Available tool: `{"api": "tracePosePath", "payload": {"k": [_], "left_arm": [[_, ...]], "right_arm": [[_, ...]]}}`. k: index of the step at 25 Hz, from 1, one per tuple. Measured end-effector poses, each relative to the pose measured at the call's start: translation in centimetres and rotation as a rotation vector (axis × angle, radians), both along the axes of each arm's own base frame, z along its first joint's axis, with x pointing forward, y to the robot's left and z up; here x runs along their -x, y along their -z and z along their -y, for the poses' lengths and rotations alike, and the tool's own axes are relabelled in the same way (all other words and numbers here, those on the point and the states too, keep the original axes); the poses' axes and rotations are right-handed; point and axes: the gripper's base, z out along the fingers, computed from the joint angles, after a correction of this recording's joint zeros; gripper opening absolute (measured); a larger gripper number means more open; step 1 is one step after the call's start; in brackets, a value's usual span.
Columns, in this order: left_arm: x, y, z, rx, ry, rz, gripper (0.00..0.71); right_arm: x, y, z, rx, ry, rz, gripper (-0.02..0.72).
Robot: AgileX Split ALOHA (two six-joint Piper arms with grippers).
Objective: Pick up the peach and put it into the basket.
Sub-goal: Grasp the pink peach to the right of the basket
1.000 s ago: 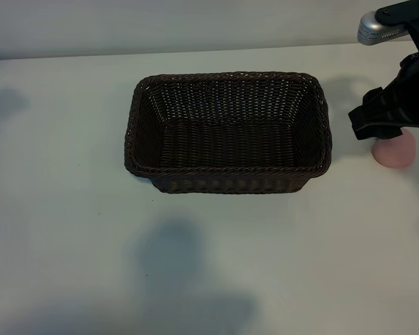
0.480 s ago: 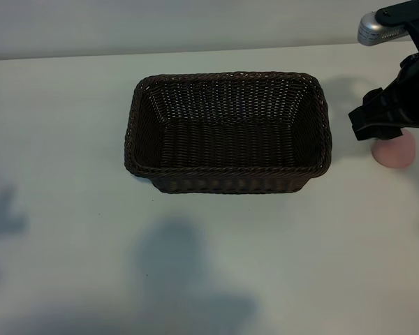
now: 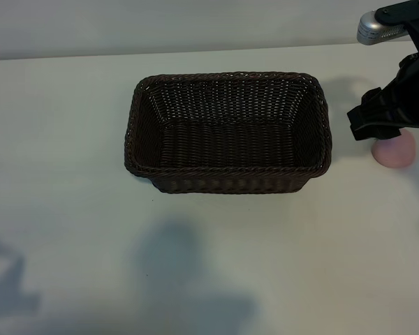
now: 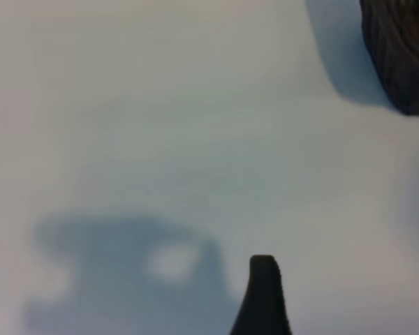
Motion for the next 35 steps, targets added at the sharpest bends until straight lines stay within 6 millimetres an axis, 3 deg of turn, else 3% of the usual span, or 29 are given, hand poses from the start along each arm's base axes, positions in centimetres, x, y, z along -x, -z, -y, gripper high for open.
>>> {"api": "tracePosePath", "payload": {"k": [4,10,27,35], "left_arm": [[1.2,0.2,-0.1,0.0,-0.033,0.063,0.589],[2.0,0.9,-0.7,0.002,-0.126,0.024,0.589],[2.5,1.6,-0.7,0.004,-0.139,0.019,0.584],[3.1,1.6,-0.7,0.004,-0.099,0.058,0.583]], "right_arm": [[0.0,0.0,0.0,0.0,0.0,0.0,0.56],[0.0,0.0,0.0,0.0,0.0,-0.001,0.56],[-0.1,0.2,0.0,0.002,0.004,-0.004,0.56],[-1.6,1.7,1.1,0.105,0.15,-0.005,0.56]]}}
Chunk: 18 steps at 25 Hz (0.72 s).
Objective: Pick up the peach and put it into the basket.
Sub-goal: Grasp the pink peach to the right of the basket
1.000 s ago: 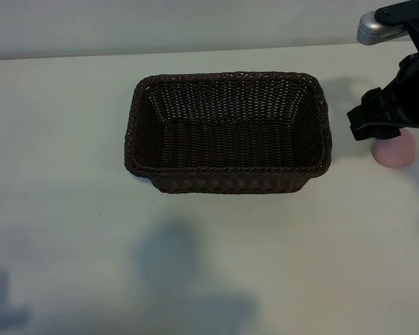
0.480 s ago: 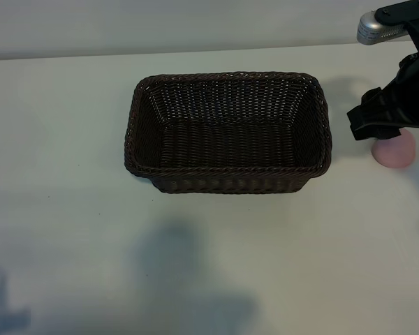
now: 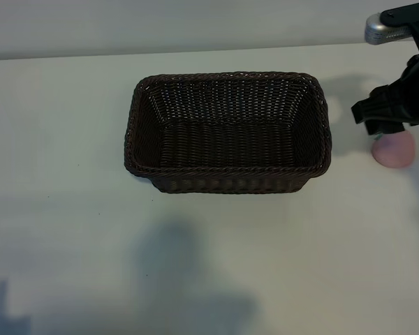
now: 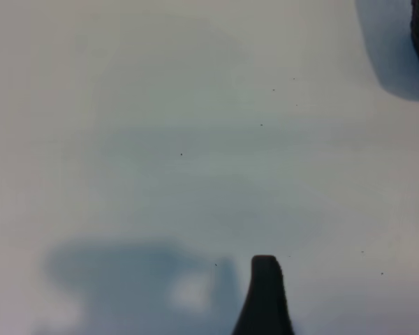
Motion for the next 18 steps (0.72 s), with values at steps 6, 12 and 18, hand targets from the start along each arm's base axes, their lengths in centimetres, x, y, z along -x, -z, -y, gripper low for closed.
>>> {"api": "tracePosePath", "payload": {"k": [6,12,18], "left_arm": [[0.0,0.0,-0.1,0.001,0.112,0.001,0.583],[0.1,0.0,-0.4,0.001,0.263,0.001,0.583],[0.1,0.0,-0.4,0.001,0.3,0.001,0.583]], "right_arm": [[-1.8,2.2,0.4,0.058,0.072,0.005,0.56],[-3.7,6.3,0.2,0.065,0.126,-0.064,0.56],[-5.0,9.0,2.3,0.049,0.239,-0.096,0.56]]}}
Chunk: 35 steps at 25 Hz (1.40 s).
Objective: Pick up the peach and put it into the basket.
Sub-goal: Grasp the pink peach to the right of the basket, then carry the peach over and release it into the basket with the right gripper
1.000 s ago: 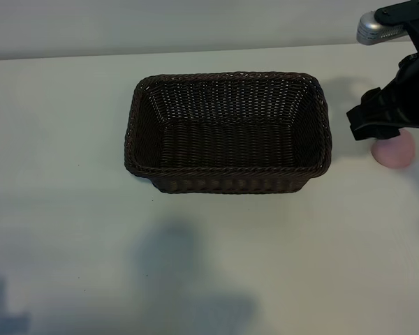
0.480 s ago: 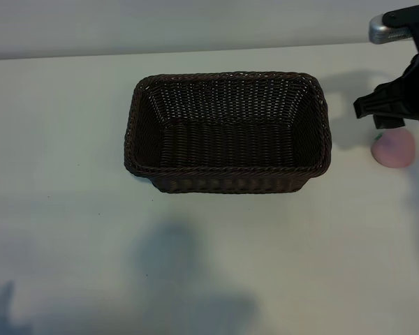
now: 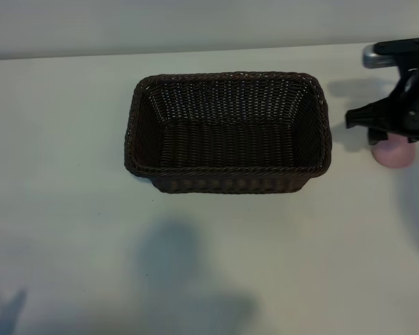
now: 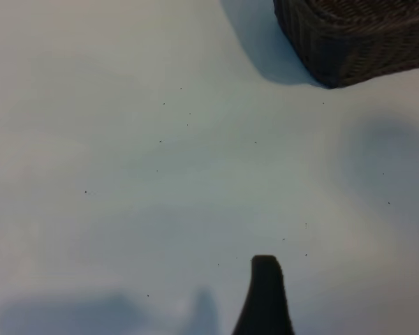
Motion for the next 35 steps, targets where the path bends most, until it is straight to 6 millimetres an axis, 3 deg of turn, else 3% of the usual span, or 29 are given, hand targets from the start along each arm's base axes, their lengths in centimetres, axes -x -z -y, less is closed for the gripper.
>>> {"api": "tracePosePath", "payload": {"k": [6,16,19,22,24,29,35], "left_arm": [[0.0,0.0,0.0,0.0,0.001,0.0,0.583],[0.0,0.0,0.0,0.0,0.001,0.0,0.582],[0.0,0.0,0.0,0.0,0.001,0.0,0.582],[0.0,0.0,0.0,0.0,0.001,0.0,0.582],[0.0,0.0,0.0,0.0,0.001,0.0,0.582],[0.0,0.0,0.0,0.0,0.001,0.0,0.581],[0.0,0.0,0.0,0.0,0.001,0.0,0.581]], "right_arm": [[-0.8,1.1,2.6,-0.048,0.082,0.013,0.56],[-1.8,4.3,2.7,-0.076,0.051,-0.006,0.545],[-1.8,4.9,2.8,-0.07,0.047,-0.021,0.421],[-1.9,4.8,2.8,-0.071,0.049,-0.019,0.157],[-1.9,4.6,2.8,-0.071,0.049,-0.016,0.08],[-1.6,2.4,2.8,-0.069,0.046,-0.018,0.047],[-1.8,-4.5,2.8,-0.072,0.03,0.033,0.045]]}}
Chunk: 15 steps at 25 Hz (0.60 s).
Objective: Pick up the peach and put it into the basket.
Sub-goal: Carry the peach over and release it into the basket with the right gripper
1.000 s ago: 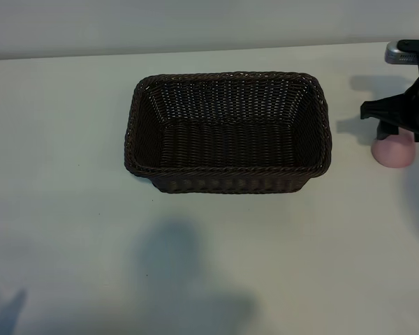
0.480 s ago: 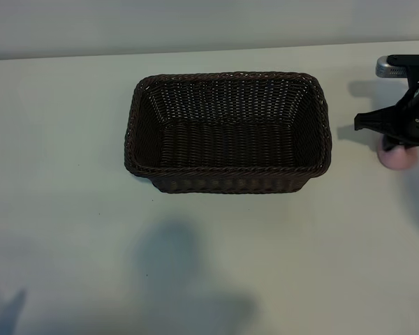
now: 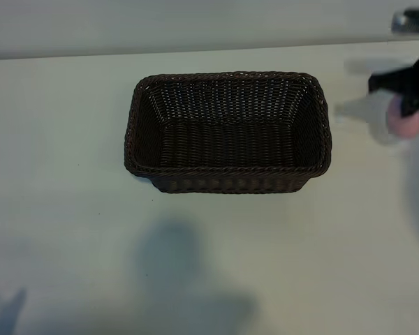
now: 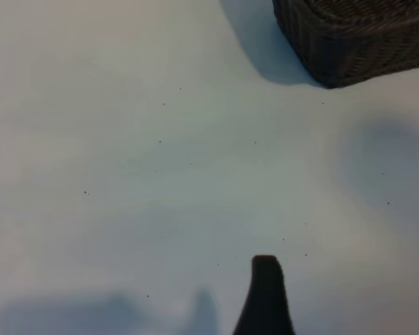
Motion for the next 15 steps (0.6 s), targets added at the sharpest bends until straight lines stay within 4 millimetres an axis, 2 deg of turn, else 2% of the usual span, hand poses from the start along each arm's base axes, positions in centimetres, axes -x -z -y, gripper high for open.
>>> {"api": "tracePosePath", "payload": {"k": [2,5,9,11,15], "left_arm": [[0.0,0.0,0.0,0.0,0.0,0.0,0.581],[0.0,0.0,0.0,0.0,0.0,0.0,0.581],[0.0,0.0,0.0,0.0,0.0,0.0,0.581],[0.0,0.0,0.0,0.0,0.0,0.0,0.581],[0.0,0.0,0.0,0.0,0.0,0.0,0.581]], "right_arm": [[0.1,-2.5,-0.1,-0.01,-0.01,0.029,0.045],[0.4,-5.1,-0.4,-0.036,-0.03,0.056,0.045],[0.5,-6.8,-1.5,-0.07,-0.069,0.076,0.045],[0.5,-7.3,-3.1,-0.075,-0.116,0.083,0.045],[1.0,-8.1,-7.6,-0.095,-0.236,0.115,0.045]]}}
